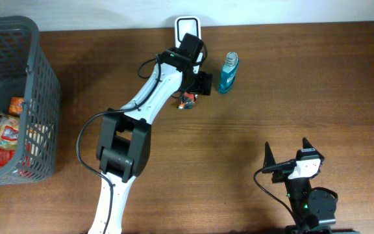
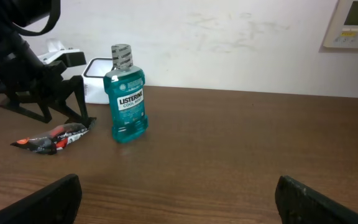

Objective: Scan the item barcode
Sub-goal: 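Carry the packaged item with the left gripper to the scanner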

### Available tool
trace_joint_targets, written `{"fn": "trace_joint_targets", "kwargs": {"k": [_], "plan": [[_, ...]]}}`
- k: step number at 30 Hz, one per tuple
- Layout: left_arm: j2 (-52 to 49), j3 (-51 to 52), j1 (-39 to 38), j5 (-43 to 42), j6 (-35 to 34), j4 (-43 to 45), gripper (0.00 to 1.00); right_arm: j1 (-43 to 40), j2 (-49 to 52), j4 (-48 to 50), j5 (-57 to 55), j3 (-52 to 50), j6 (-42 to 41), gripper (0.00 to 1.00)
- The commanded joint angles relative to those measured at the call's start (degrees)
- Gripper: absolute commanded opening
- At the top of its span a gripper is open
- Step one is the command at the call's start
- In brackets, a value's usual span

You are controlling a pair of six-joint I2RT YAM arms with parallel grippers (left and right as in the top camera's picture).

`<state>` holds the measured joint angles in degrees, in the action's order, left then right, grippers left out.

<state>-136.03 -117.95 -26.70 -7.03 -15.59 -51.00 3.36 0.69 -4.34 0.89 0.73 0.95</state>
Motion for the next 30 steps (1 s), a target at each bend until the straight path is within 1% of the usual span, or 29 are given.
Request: {"fn": "trace_joint_targets", "kwargs": {"k": [1,2,4,5,7,8,9,11,12,13,15,16,18,21,22,26,28,29,30], "plan": [[0.1,-1.1,-0.4,-1.1,0.5,-0.7,0.84,-0.4,-0.4,-0.2,-0.3,-0.4,0.1,0.98],[0.3,-1.5,-0.4,-1.0,0.5,-1.2,0.79,-0.4,-0.4,-0.2,-0.3,-0.4,0.1,0.98],[0.7,-2.3,-0.1,-0.1,0.5,-2.1,0.73,-0.4,-0.4,-0.2,-0.3,-0.4,0.1,0.98],[0.9,-2.4,0.3,1.9,0.5,-2.8,0.68,-0.4,-0.4,-0.2,-0.3,-0.4,0.1,0.98],[1.1,-2.4,1.1,7.2,0.5,-5.1,0.63,-0.4,-0.4,-0.2,-0.3,-0.4,0.1,0.98],[1.0,-2.1,2.1,11.9,0.5,-8.2,0.57,-0.4,-0.4,-0.2,-0.3,-0.4,0.1,0.98],[1.0,-1.6,2.5,12.8,0.5,-9.2,0.51,-0.4,-0.4,-0.2,-0.3,-0.4,0.1,0.98],[1.0,-0.4,3.2,12.8,0.5,-10.9,0.42,-0.4,-0.4,-0.2,-0.3,-0.4,0.1,0.98],[1.0,0.5,3.3,12.9,0.5,-11.3,0.35,-0.4,-0.4,-0.2,-0.3,-0.4,0.1,0.98],[1.0,1.6,3.3,12.9,0.5,-11.0,0.33,-0.4,-0.4,-0.2,-0.3,-0.4,0.1,0.98],[1.0,3.3,3.3,12.3,0.5,-9.4,0.31,-0.4,-0.4,-0.2,-0.3,-0.4,0.1,0.98],[1.0,4.2,3.2,11.3,0.5,-8.3,0.32,-0.4,-0.4,-0.2,-0.3,-0.4,0.1,0.98],[1.0,5.6,3.1,7.2,0.5,-6.1,0.35,-0.4,-0.4,-0.2,-0.3,-0.4,0.1,0.98],[1.0,6.9,3.1,-0.6,0.5,-2.4,0.36,-0.4,-0.4,-0.2,-0.3,-0.4,0.1,0.98],[1.0,7.3,3.0,-1.7,0.5,-1.1,0.35,-0.4,-0.4,-0.2,-0.3,-0.4,0.1,0.98],[1.0,7.5,1.8,-2.2,0.5,1.6,0.35,-0.4,-0.4,-0.2,-0.3,-0.4,0.1,0.98],[1.0,7.5,1.0,-2.1,0.5,2.5,0.39,-0.4,-0.4,-0.2,-0.3,-0.4,0.1,0.98],[1.0,7.5,0.8,-1.4,0.5,3.0,0.43,-0.4,-0.3,-0.2,-0.3,-0.4,0.1,0.98],[1.0,7.5,0.6,0.4,0.5,3.2,0.44,-0.4,-0.3,-0.2,-0.3,-0.4,0.1,0.98]]}}
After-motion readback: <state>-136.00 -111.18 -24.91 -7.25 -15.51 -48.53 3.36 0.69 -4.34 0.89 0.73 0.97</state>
